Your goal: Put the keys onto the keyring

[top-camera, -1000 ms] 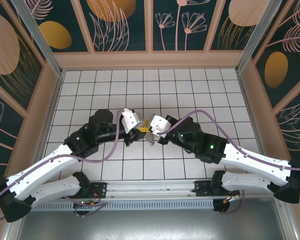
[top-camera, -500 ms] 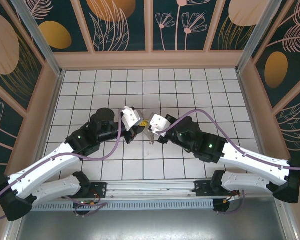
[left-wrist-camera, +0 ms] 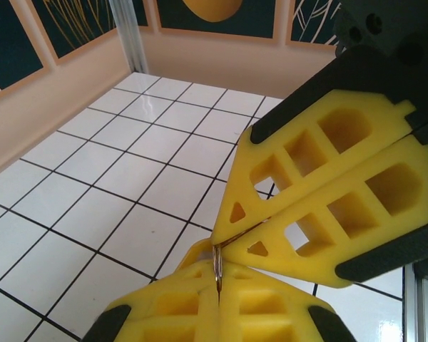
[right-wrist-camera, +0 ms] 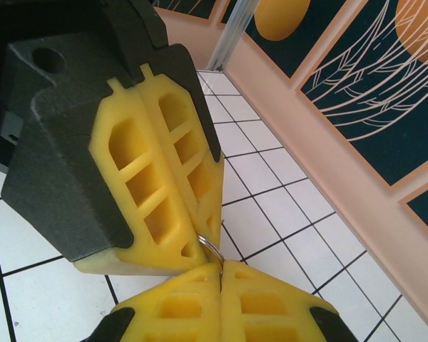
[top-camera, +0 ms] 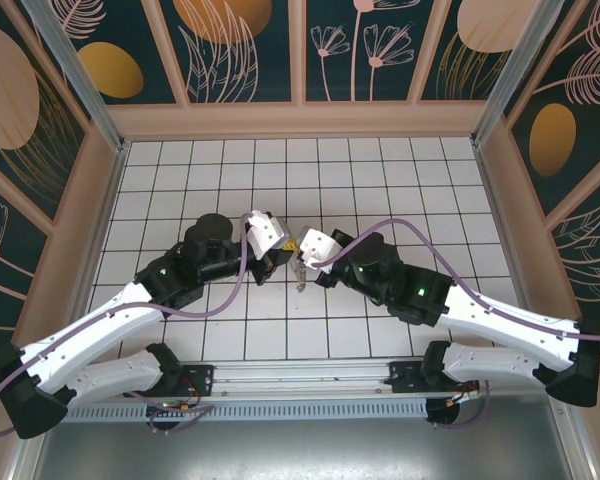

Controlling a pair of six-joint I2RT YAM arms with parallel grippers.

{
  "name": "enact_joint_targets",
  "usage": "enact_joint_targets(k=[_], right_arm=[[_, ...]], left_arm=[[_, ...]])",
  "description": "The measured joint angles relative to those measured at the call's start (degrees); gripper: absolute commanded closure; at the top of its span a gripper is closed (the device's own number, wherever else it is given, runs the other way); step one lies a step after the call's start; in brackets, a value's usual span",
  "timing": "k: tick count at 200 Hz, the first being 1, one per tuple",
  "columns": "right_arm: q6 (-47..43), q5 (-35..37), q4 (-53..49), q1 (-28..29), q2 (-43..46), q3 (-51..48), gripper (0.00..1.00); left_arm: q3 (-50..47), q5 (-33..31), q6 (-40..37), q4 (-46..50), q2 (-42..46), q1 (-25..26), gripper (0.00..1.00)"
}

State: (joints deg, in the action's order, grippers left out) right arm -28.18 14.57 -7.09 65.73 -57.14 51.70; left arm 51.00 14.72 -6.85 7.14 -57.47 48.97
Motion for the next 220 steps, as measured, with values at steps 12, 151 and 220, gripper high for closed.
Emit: enact_joint_targets(k=[12,151,220], right_arm=[[0.00,-0.09,0.15,0.00,0.15,0.00,1.00],[-0.02,-13.07,5.88,0.33,10.45,-6.05,0.84],[0.00,-12.98,6.62,0.26,10.73,-6.80,0.89]], left_arm=[[-0.07,0.11,0.02,-0.24,0.33,0.00,1.00],[-8.81,14.01,3.32,-17.31,7.08,0.00,1.00],[-9.22,14.16,3.50,-17.66,7.10,0.00,1.00]])
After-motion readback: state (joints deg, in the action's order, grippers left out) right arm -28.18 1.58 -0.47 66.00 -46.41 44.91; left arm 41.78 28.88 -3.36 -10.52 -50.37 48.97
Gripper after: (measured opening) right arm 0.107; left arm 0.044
